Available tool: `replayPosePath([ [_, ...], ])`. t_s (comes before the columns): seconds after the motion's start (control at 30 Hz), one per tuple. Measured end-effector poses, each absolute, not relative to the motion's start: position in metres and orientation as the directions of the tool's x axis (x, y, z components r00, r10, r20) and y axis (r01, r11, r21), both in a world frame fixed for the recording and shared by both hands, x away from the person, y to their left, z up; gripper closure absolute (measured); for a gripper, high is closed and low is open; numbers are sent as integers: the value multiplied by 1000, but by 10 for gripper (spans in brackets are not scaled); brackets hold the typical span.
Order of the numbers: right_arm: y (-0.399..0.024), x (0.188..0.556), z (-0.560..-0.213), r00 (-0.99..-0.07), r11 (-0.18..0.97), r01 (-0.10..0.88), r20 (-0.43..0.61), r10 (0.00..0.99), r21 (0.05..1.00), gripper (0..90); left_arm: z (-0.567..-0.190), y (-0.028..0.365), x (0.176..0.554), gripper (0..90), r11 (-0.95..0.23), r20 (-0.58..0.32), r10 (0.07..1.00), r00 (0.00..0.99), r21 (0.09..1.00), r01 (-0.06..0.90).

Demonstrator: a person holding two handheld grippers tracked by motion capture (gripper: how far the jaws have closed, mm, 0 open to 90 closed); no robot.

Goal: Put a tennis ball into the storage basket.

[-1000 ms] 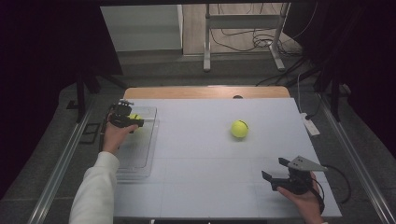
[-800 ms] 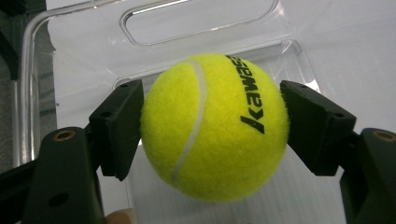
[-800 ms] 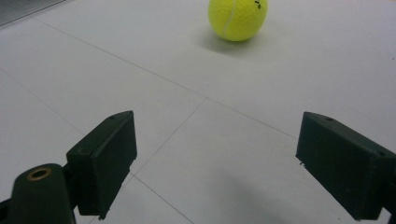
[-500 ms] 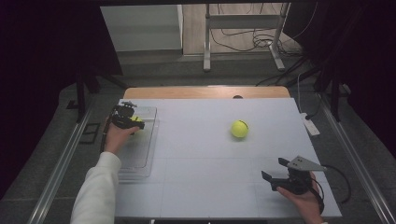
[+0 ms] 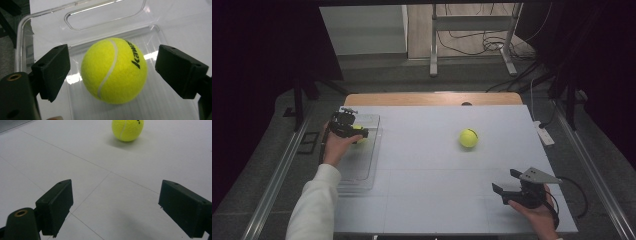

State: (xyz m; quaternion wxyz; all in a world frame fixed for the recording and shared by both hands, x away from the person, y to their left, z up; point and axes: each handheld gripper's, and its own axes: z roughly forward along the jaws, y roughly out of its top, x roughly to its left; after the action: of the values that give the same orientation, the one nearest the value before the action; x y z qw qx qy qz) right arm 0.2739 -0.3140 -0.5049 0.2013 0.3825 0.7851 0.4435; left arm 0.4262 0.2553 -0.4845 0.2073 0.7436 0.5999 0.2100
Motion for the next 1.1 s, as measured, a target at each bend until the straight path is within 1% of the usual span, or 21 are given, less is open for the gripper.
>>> replayPosePath([
  [0.2, -314, 274, -505, -627, 314, 422, 23, 779, 850, 124, -473, 252, 416, 137, -191, 37, 976, 213, 606, 772],
  [0.27, -314, 274, -505, -627, 315, 422, 23, 778, 850, 124, -470, 251, 411, 137, -176, 6, 975, 222, 630, 757],
  [0.43, -313, 274, -505, -628, 316, 421, 22, 778, 850, 125, -465, 255, 404, 145, -160, -20, 973, 229, 655, 738],
  [0.57, -314, 275, -505, -627, 314, 423, 24, 779, 850, 124, -460, 256, 396, 149, -130, -68, 968, 242, 688, 714],
  [1.1, -314, 275, -505, -625, 312, 426, 27, 780, 850, 124, -448, 256, 363, 164, -89, -139, 945, 297, 762, 641],
])
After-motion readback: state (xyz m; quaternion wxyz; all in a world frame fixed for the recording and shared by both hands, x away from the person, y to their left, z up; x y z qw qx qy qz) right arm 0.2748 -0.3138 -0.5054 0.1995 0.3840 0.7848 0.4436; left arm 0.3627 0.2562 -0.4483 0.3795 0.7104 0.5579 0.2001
